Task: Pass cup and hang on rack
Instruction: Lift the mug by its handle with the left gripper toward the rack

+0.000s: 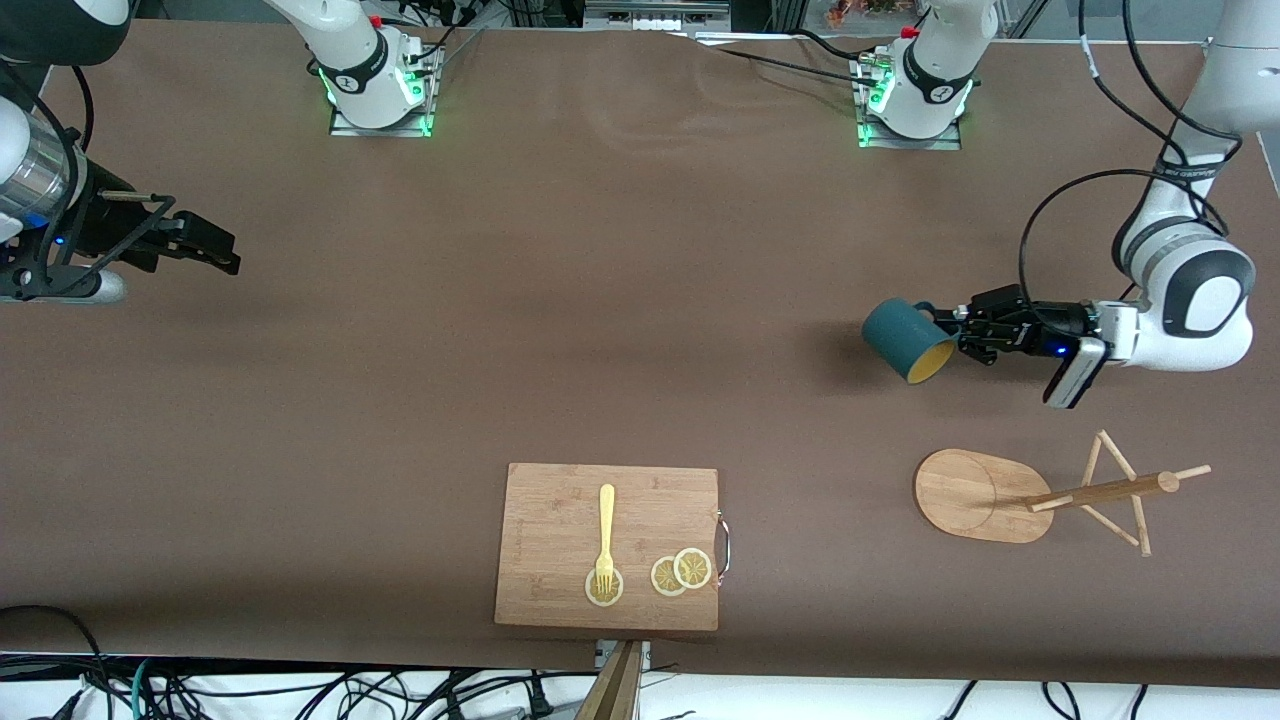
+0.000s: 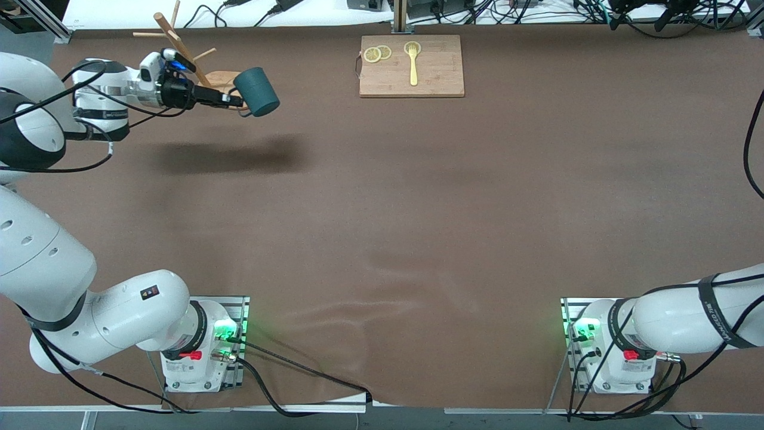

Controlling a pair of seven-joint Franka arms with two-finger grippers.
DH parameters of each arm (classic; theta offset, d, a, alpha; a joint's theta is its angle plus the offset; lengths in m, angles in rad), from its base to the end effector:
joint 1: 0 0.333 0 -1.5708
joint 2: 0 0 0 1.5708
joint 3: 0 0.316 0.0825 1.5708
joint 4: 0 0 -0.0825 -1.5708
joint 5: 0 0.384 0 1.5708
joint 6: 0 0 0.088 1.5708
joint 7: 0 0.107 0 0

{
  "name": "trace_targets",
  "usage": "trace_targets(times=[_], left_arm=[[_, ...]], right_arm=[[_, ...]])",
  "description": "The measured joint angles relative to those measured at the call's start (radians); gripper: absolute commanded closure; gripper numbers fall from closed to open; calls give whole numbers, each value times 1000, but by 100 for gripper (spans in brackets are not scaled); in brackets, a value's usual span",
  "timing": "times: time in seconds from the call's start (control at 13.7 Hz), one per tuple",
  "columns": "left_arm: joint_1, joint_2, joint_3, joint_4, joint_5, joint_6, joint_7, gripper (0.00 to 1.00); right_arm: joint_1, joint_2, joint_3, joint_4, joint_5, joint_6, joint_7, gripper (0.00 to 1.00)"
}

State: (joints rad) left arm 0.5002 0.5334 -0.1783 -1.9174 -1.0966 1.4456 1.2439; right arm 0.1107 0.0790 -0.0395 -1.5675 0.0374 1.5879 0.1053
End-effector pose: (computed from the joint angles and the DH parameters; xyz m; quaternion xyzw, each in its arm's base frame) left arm 0.5524 0.0793 0.2423 0.7292 -0.1605 0.0784 0.6606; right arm 0.5761 0.0459 0.5829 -0.9993 0.0179 0.0307 0.0145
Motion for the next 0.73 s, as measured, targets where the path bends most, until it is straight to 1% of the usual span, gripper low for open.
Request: trace_targets(times=[0.22,0.44,0.58,0.73], left_arm=[[73,0,0,5,4,-69,-115,100],[117,0,0,28,4,-98,-231,100],[128,5,0,67,4,-115,-338,100],[133,26,0,132,4,-137,-452,100]], right_arm=[[0,0,0,0,-1,0,0,0],[0,0,0,0,-9,1,-32,0],[0,0,0,0,-16,9,-112,0],[-1,0,0,0,-29,12,-153,0]])
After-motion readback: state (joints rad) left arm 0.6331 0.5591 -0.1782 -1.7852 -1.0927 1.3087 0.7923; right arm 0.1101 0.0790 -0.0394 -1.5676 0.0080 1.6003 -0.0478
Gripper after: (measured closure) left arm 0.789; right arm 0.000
